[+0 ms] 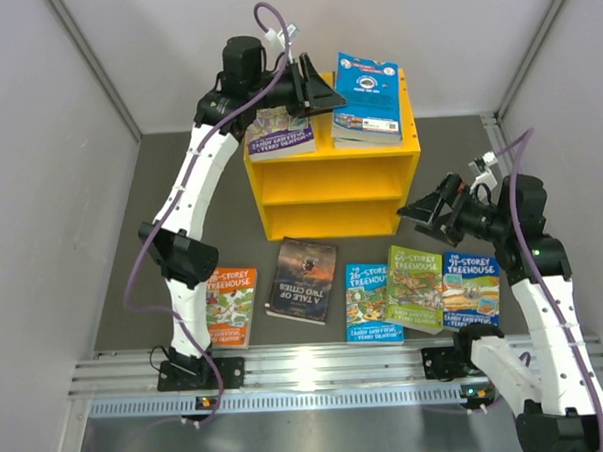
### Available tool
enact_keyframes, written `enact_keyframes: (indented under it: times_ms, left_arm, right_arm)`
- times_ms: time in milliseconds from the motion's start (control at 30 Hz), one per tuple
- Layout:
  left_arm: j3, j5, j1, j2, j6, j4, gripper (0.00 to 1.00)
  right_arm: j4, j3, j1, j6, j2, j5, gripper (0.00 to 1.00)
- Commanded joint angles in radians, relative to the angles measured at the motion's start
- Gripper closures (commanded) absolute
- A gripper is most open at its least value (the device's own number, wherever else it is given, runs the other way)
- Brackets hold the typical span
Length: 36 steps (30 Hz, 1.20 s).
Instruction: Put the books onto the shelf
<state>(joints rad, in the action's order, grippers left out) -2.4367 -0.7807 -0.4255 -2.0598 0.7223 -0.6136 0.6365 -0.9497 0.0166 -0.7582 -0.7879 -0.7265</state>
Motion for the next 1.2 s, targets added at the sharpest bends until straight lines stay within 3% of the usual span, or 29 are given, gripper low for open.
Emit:
enact_keyframes:
  times_ms: [0,200,467,633,900,1167]
  left_arm:
    - [0.002,-0.005,-0.004,0.006,-0.040,0.015,0.51]
    - [0.036,0.023,-0.004,0.030,-0.052,0.014,0.49]
    - [0.125,0.199,0.001,0.111,-0.058,0.032,0.18]
    - [0.205,0.271,0.001,0.190,-0.052,0.081,0.04]
    - [0.307,0.455,0.002,0.377,-0.073,0.167,0.03]
    - [0.680,0.641,0.004,0.754,-0.136,0.245,0.01]
  right_arm:
    - [-0.008,0.006,-0.001,0.022,0.012,0.004,0.00]
    - [-0.009,0.011,-0.003,0.022,0.016,0.004,0.00]
    - [-0.009,0.015,-0.003,0.022,0.022,0.004,0.00]
    - [-0.011,0.015,-0.001,0.022,0.026,0.004,0.00]
    - [-0.006,-0.004,-0.003,0.029,0.030,0.004,0.00]
    - [0.023,-0.064,0.011,0.074,0.023,0.022,0.00]
